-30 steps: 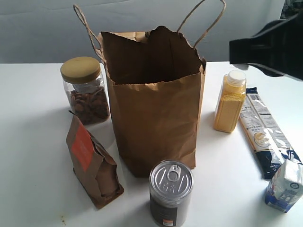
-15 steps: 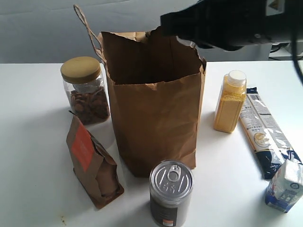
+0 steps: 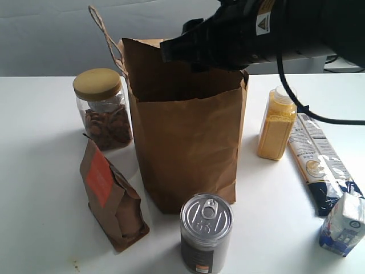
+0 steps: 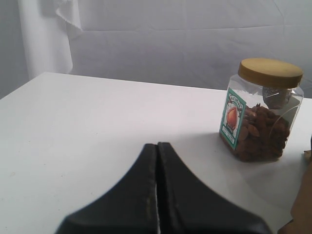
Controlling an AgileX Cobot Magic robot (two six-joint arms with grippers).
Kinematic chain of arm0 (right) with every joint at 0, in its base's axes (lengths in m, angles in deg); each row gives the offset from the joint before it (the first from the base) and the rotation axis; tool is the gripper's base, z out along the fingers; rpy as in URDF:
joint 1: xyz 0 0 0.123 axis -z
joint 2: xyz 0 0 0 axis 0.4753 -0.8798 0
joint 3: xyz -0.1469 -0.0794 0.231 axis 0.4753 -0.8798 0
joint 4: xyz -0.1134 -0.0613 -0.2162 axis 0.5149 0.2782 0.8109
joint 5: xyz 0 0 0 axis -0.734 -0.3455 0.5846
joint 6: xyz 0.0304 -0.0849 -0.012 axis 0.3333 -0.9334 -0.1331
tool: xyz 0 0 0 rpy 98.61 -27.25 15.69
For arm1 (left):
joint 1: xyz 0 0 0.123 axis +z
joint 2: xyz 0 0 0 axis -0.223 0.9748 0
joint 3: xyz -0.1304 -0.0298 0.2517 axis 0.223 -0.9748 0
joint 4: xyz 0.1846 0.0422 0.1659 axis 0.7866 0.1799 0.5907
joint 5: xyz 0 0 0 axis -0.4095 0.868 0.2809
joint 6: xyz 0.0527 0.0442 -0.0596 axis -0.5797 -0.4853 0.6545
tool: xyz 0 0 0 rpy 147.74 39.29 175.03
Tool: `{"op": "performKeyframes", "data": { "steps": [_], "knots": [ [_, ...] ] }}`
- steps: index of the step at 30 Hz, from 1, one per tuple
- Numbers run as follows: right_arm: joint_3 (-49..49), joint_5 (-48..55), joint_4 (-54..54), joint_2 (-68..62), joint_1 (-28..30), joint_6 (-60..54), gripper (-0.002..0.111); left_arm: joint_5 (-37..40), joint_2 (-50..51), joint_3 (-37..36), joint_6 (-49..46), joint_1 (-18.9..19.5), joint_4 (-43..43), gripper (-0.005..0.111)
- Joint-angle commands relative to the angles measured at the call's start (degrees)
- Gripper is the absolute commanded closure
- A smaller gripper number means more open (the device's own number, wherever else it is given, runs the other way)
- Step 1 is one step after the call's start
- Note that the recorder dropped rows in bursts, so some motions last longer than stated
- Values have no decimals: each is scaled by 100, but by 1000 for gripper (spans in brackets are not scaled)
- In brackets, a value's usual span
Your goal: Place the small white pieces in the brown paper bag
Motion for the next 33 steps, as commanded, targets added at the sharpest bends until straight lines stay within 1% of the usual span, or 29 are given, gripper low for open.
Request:
{"op": "performKeyframes", "data": {
  "steps": [1, 6, 9, 13, 16, 17, 21, 26, 30, 33],
  "knots": [
    [35, -62, -30, 3, -10, -83, 49, -11, -20, -20, 29, -45, -45, 107],
    [35, 240, -109, 193, -20, -68, 55, -11, -20, -20, 29, -45, -45, 107],
    [35, 561, -207, 524, -20, 80, 64, -11, -20, -20, 29, -45, -45, 107],
    [35, 1115, 314, 1026, -20, 801, 88, -11, -20, -20, 29, -45, -45, 107],
    [-121, 1269, 515, 1339, 57, 822, 105, -11, -20, -20, 29, -45, -45, 107],
    [-202, 1257, 528, 1425, 107, 822, 108, -11, -20, -20, 29, -45, -45, 107],
    [-696, 1133, 541, 1787, 428, 822, 108, -11, -20, -20, 29, -45, -45, 107],
    [-1450, 651, 387, 2240, 945, 561, 108, -11, -20, -20, 29, -45, -45, 107],
    [-2035, 217, 236, 2574, 1418, 191, 108, -11, -20, -20, 29, -45, -45, 107],
    [-2552, -211, 20, 2851, 1821, -314, 108, -11, -20, -20, 29, -45, -45, 107]
  ]
}}
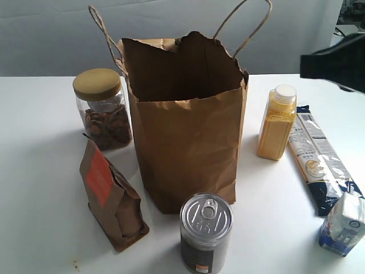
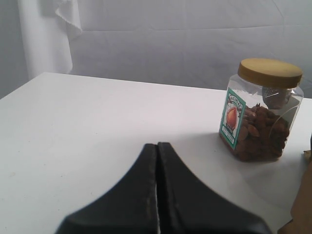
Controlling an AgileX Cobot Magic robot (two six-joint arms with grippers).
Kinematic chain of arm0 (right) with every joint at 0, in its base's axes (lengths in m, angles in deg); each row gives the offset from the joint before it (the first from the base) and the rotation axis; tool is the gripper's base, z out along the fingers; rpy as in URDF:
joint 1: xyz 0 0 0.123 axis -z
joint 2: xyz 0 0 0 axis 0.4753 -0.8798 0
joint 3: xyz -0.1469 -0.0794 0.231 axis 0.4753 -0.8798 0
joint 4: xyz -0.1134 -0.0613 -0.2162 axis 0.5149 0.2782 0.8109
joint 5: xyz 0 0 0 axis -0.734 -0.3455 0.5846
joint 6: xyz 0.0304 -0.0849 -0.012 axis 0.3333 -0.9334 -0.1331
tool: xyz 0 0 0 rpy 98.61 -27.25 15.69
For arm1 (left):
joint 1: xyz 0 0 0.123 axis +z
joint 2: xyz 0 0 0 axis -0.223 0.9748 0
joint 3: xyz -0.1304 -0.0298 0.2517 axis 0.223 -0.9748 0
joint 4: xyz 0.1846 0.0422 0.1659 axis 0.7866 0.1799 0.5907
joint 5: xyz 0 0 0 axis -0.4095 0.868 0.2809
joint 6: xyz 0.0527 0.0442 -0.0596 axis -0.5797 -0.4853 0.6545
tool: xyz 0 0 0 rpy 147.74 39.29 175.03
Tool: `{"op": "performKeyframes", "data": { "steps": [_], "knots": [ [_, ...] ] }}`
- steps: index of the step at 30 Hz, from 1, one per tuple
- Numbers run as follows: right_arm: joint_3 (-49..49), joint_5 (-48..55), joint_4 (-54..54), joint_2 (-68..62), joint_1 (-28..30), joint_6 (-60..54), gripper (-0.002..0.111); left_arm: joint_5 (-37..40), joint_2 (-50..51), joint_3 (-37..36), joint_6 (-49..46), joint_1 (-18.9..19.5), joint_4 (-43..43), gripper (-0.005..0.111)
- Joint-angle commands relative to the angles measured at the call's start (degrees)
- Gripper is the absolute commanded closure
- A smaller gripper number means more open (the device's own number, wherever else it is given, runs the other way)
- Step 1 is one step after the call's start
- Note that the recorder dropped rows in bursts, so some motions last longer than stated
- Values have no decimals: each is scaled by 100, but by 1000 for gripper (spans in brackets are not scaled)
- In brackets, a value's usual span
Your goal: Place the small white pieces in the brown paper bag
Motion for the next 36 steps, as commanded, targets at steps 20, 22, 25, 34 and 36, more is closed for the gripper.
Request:
{"op": "performKeyframes", "data": {
  "steps": [20, 22, 25, 34, 36],
  "knots": [
    [-3988, -4461, -1857, 1875, 1995, -2508, 108, -11, -20, -20, 29, -45, -45, 107],
    [-4467, -4753, -2064, 2042, 1995, -2646, 108, -11, -20, -20, 29, -45, -45, 107],
    [-4872, -4945, -2211, 2734, 1995, -2658, 108, -11, -20, -20, 29, -45, -45, 107],
    [-4872, -3180, -1883, 5042, 1995, -2889, 108, -11, -20, -20, 29, -45, -45, 107],
    [-4872, -2880, -1755, 5511, 1995, -2889, 108, -11, -20, -20, 29, -45, -45, 107]
  ]
}}
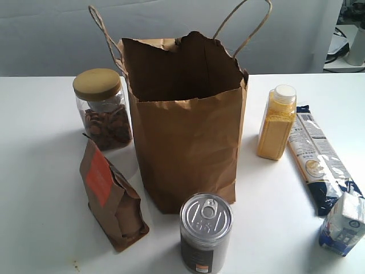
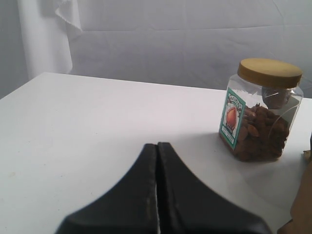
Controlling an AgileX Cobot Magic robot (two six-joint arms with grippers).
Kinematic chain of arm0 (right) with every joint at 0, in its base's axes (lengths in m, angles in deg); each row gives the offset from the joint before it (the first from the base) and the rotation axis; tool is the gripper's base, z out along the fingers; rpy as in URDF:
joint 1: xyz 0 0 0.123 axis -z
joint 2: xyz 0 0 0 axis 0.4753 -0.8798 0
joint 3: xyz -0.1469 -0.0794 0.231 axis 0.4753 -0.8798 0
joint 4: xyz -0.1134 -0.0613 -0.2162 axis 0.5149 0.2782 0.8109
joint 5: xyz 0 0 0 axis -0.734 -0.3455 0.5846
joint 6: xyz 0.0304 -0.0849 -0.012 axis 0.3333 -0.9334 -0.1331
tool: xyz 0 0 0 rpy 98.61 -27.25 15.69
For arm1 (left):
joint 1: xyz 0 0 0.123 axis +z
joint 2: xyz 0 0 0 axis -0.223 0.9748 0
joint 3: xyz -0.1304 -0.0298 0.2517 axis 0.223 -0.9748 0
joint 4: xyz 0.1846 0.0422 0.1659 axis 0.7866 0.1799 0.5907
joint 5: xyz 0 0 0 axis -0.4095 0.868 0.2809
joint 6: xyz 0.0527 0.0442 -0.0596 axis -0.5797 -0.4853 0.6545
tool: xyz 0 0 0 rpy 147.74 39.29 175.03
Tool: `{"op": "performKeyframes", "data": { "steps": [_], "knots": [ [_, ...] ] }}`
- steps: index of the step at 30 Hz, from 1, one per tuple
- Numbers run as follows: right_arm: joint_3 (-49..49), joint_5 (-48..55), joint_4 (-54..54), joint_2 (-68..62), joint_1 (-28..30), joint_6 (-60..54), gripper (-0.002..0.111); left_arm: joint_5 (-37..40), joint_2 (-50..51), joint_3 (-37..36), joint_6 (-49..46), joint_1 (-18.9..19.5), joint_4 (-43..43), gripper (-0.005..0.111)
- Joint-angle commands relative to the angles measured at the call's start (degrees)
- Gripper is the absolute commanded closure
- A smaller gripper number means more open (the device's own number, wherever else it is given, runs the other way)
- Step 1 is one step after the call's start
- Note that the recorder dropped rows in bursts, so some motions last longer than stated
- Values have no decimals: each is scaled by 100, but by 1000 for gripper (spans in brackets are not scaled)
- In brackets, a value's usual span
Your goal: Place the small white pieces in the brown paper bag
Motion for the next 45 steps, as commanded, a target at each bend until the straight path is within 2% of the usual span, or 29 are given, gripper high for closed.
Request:
{"op": "performKeyframes", "data": {
  "steps": [1, 5, 13, 20, 45],
  "knots": [
    [-21, 679, 239, 832, 51, -57, 108, -11, -20, -20, 29, -45, -45, 107],
    [-21, 1051, 489, 936, 105, 46, 108, -22, -20, -20, 30, -45, -45, 107],
    [-21, 1071, 336, 936, 121, -264, 108, -33, -20, -20, 30, -45, -45, 107],
    [-21, 1071, 794, 936, 121, 346, 108, -33, -20, -20, 30, -45, -45, 107],
    [-21, 1144, 782, 936, 121, 402, 108, -33, -20, -20, 30, -45, -45, 107]
  ]
}}
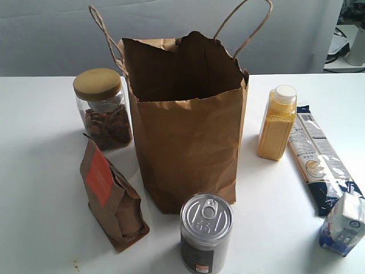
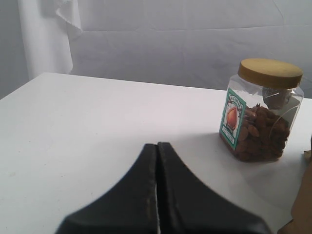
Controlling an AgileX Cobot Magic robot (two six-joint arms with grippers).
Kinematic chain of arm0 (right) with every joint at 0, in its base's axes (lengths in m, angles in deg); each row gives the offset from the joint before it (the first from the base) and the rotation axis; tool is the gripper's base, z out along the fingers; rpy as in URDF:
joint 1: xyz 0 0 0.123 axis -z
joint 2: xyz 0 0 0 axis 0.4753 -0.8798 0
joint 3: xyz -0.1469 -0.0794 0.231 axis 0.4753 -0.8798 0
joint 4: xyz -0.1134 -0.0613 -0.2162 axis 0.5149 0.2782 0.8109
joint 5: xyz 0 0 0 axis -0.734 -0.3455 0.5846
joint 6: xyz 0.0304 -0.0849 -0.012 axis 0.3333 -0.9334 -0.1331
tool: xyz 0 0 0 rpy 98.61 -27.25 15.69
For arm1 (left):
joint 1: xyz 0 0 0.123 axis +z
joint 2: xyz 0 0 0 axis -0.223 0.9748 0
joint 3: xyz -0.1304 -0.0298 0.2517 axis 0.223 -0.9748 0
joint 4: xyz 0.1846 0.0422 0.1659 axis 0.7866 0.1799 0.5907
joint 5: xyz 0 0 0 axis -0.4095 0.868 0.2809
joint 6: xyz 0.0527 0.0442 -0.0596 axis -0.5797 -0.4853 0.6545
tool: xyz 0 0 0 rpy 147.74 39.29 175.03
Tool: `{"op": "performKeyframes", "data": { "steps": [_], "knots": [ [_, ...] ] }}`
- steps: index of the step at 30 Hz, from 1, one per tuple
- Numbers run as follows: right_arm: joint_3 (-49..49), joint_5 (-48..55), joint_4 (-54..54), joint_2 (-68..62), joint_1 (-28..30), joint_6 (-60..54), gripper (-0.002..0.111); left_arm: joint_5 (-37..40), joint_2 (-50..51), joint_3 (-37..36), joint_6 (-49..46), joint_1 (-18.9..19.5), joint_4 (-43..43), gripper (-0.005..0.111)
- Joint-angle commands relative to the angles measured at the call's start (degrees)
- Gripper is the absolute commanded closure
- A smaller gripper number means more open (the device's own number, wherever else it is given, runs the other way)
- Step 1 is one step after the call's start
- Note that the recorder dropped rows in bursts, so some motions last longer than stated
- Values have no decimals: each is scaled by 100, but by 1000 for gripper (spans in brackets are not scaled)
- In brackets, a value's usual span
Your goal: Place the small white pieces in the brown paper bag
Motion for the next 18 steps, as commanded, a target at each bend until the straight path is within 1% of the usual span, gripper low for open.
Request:
{"op": "performKeyframes", "data": {
  "steps": [1, 8, 16, 18],
  "knots": [
    [-21, 27, 77, 33, 42, 37, 108, -33, -20, -20, 30, -45, -45, 107],
    [-21, 27, 77, 33, 42, 49, 108, -33, -20, -20, 30, -45, -45, 107],
    [-21, 27, 77, 33, 499, 48, 108, -33, -20, -20, 30, -45, -45, 107],
    [-21, 27, 77, 33, 512, 48, 108, -33, -20, -20, 30, -45, -45, 107]
  ]
}}
